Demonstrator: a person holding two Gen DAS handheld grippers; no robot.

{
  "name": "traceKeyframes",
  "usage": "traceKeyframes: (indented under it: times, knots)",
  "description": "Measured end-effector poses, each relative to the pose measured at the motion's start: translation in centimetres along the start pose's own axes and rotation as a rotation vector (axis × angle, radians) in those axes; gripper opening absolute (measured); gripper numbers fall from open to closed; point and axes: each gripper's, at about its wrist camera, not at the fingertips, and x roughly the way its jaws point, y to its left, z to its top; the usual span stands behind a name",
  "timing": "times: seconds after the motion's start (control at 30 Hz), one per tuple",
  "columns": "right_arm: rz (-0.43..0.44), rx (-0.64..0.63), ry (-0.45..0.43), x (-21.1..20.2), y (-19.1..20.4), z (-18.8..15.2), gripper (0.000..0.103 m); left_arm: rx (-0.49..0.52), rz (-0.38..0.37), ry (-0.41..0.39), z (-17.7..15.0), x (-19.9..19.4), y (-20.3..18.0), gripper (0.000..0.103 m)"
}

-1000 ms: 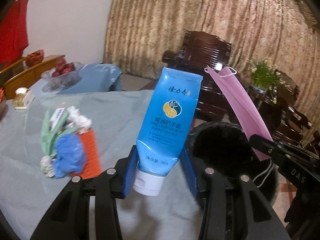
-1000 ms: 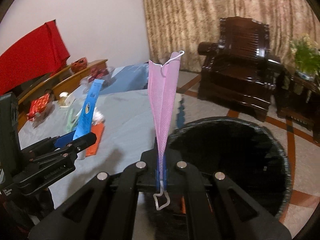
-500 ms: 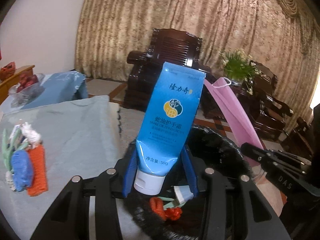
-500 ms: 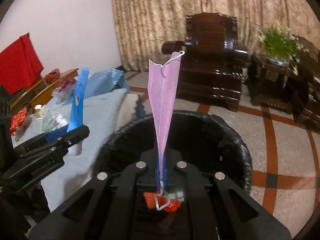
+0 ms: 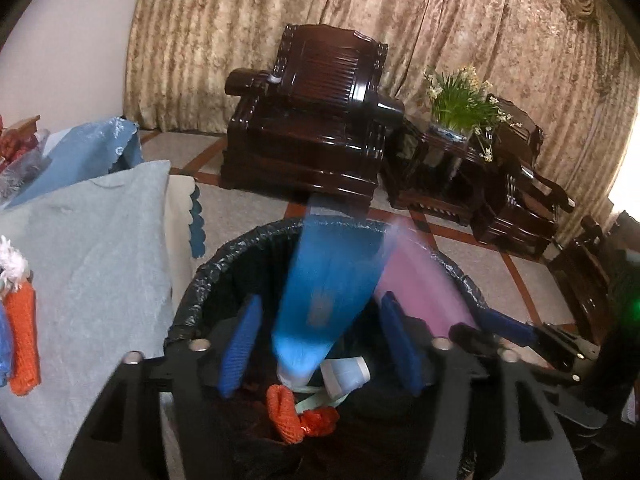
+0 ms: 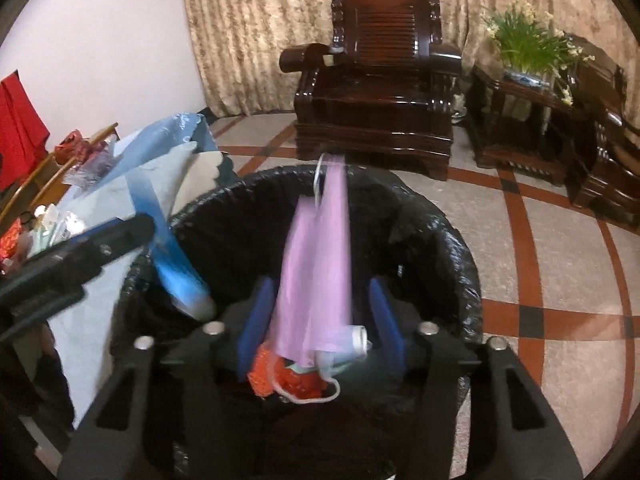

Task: Collect trash
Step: 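Carry tube and mask over the black bin and open both grippers, then return both grippers to the table above the remaining trash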

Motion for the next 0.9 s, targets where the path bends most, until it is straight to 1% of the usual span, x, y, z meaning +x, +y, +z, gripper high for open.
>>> traceKeyframes:
  times: [0.03, 0.1, 0.23, 0.4, 0.5, 0.63, 0.67, 0.8, 0.9]
  knots:
    - [-0.009, 0.002, -0.003, -0.1, 0.0, -0.2, 0.070, 0.005, 0.001, -0.004, 0.0, -0.1, 0.1, 0.071]
    - [-0.033, 0.017, -0.024, -0.5, 0.0, -0.4, 0.085, 0.006, 0.010, -0.011, 0.0, -0.6, 0.4, 0.075]
    - [-0.007, 0.034, -0.067, -1.3, 0.2, -0.4, 0.094, -0.013, 0.030, -0.027, -0.1, -1.6, 1.4, 0.080]
    - [0.017, 0.003, -0.096, -2.4, 2.0, 0.2, 0.095, -0.031, 0.083, -0.067, -0.4, -4.2, 4.1, 0.085]
    - [0.047, -0.027, -0.109, -2.8, 4.3, 0.6, 0.096, -0.050, 0.120, -0.091, -0.8, -6.0, 6.2, 0.086]
    - [0.097, -0.055, -0.121, -3.0, 7.3, 1.2, 0.096, -0.080, 0.202, -0.123, -2.0, -9.1, 9.9, 0.086]
    - [0.118, -0.069, -0.123, -3.0, 8.5, 1.4, 0.096, -0.086, 0.219, -0.128, -2.2, -9.7, 10.6, 0.086]
    - [0.182, -0.130, -0.132, -2.8, 12.9, 2.0, 0.096, -0.126, 0.330, -0.151, -3.9, -12.9, 15.1, 0.086]
    - [0.232, -0.174, -0.137, -2.7, 16.2, 2.3, 0.096, -0.154, 0.395, -0.159, -5.0, -14.8, 17.7, 0.086]
